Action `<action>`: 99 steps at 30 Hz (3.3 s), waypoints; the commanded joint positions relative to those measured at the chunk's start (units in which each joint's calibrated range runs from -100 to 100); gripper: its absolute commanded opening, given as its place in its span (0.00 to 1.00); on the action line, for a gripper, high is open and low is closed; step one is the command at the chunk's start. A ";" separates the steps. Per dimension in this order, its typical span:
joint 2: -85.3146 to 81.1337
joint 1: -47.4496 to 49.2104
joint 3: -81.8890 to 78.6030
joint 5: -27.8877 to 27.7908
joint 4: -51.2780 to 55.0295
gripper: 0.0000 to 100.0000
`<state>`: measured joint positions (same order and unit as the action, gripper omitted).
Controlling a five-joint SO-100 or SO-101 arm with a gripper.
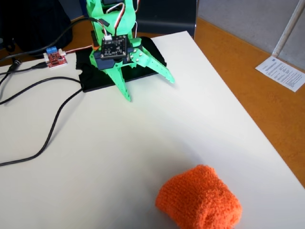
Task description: Remove orange objects from table
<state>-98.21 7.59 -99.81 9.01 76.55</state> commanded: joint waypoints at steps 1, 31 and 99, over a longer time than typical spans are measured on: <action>-0.36 -1.19 0.20 -1.27 -1.93 0.49; 113.87 -8.07 94.39 -14.70 -57.87 0.49; 76.27 55.89 102.62 -11.92 -70.11 0.00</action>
<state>-14.55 54.82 6.89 -2.03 10.48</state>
